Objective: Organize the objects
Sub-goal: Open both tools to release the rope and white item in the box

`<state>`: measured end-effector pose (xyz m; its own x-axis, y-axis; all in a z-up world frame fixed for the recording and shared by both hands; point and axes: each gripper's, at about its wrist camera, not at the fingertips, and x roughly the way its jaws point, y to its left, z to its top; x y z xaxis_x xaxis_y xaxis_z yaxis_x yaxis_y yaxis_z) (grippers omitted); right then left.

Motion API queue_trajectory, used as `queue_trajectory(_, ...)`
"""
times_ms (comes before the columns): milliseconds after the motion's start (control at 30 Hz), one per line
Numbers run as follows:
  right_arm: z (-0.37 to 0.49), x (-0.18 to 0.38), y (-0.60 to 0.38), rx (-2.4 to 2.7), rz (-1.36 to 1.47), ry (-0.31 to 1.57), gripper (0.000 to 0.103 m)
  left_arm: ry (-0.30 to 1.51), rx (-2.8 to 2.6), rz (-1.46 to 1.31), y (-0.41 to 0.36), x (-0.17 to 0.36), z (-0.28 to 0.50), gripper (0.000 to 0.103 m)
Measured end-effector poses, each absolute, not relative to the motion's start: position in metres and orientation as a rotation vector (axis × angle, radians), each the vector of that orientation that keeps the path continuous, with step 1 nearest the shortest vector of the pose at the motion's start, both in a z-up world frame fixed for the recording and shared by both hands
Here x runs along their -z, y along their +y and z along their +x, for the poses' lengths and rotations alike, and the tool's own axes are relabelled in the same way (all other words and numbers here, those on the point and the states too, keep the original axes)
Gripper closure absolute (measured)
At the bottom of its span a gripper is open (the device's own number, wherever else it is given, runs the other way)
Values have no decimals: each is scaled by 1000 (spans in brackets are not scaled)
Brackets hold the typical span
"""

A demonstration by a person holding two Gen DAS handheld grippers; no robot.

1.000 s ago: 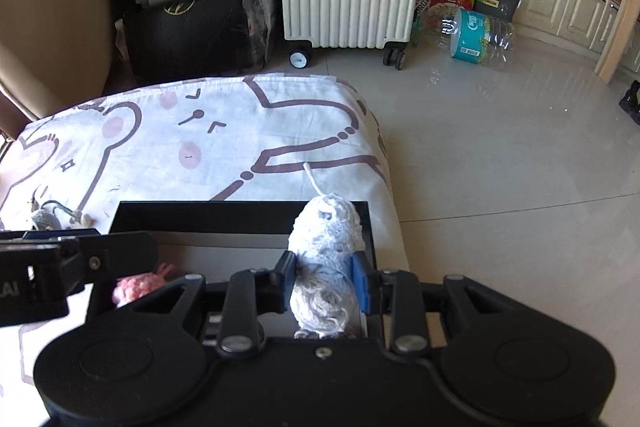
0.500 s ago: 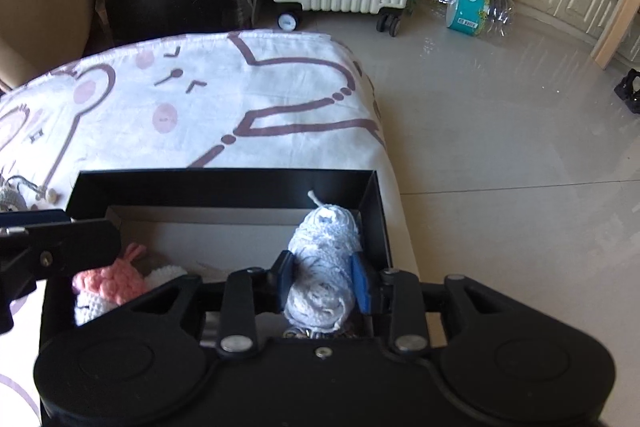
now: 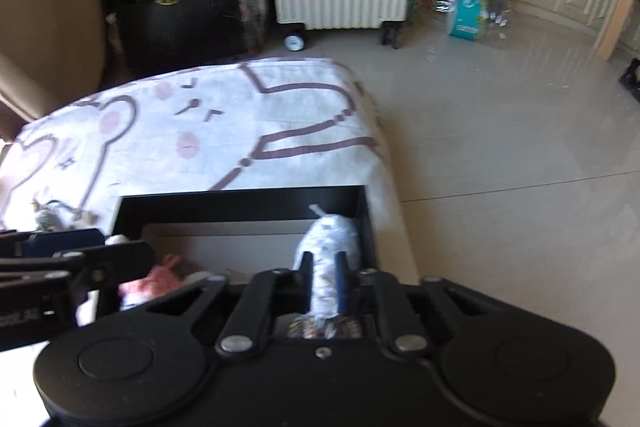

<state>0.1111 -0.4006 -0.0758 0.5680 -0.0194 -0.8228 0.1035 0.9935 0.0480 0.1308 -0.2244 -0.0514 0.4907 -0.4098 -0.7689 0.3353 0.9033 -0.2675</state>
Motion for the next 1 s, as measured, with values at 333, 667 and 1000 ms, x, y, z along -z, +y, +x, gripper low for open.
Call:
queue_trajectory(333,118,106,-392,95,80,1073,103,956,448,-51,-219,49,130,54)
queue_trajectory(667,105,83,-397,111,122,1033,101,951,451,-17,-216,46,125,54)
queue_trajectory(1000,75,56,-405,185,171,990,85,951,405,45,-212,40,116,49)
